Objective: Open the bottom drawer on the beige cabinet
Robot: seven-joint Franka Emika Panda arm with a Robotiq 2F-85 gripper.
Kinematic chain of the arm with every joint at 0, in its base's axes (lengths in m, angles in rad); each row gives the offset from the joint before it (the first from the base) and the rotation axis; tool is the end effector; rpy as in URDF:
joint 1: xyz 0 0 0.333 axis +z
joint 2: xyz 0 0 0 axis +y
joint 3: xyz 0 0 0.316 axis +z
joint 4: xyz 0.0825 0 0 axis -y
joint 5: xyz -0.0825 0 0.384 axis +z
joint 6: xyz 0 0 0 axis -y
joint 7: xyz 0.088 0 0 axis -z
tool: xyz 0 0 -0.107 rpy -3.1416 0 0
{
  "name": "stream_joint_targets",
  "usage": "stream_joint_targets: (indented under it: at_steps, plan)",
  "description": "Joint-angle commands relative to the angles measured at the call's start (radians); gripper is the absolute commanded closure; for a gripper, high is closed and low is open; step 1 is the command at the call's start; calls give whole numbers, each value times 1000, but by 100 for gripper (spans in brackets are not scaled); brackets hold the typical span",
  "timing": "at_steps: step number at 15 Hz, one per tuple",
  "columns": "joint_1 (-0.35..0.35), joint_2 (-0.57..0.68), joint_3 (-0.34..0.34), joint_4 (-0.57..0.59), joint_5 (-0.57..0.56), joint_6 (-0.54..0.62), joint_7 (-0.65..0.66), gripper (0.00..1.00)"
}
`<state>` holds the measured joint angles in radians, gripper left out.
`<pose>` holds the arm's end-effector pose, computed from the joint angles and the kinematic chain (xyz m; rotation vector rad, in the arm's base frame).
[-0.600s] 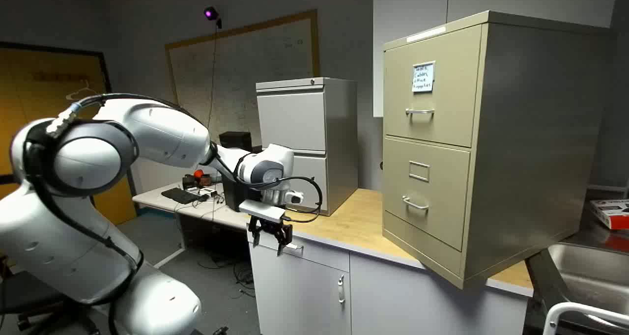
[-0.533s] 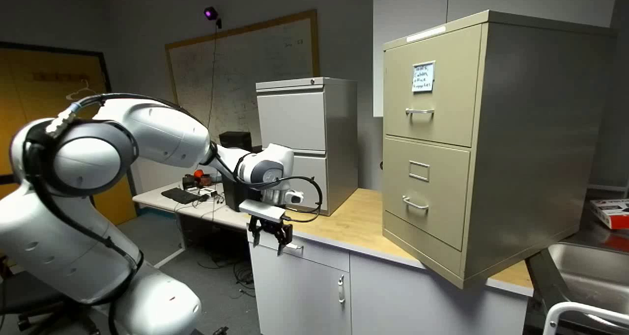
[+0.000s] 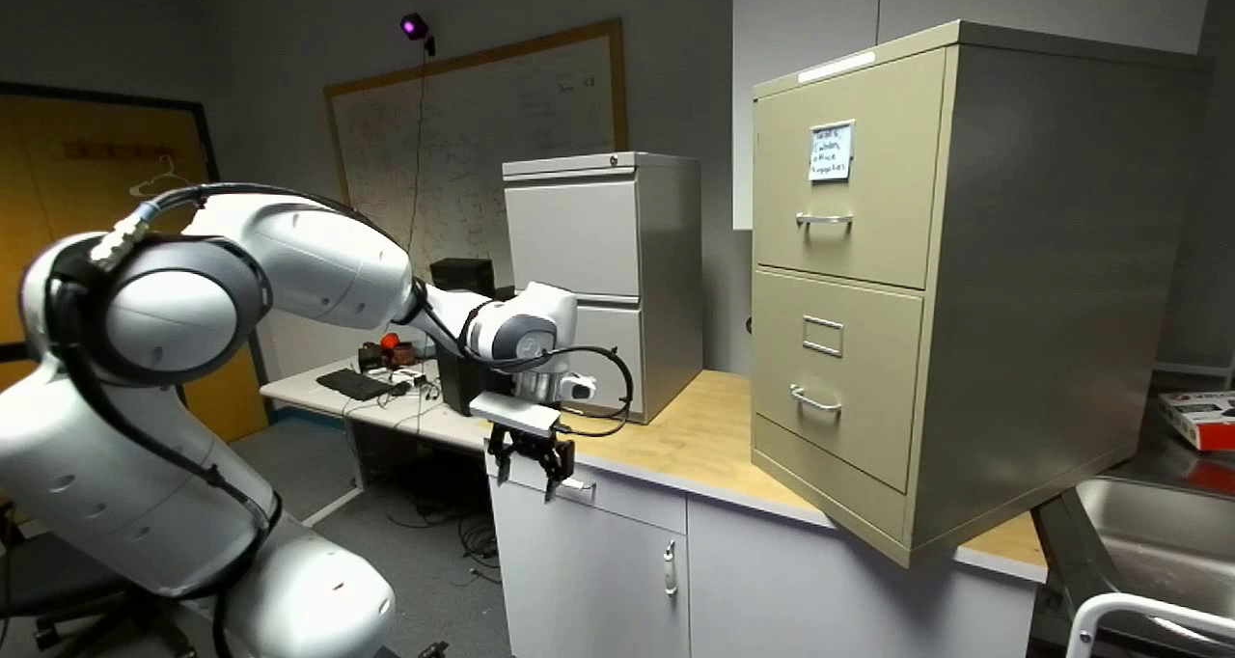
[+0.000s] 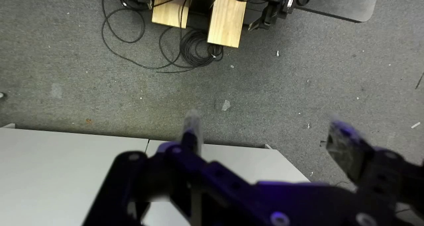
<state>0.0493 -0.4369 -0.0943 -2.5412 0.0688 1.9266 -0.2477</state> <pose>0.3814 -0.0120 0.4087 -2.9924 -0.2780 0.2469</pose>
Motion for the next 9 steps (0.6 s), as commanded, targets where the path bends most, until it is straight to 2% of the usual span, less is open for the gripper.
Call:
stream_joint_targets:
  at_steps: [1,6,9]
  plan:
    - [-10,1,10,1,4,-2,-3,0]
    - [-37,15,2,29,-14,6,16,0]
    - [-67,18,-27,62,5,62,6,0]
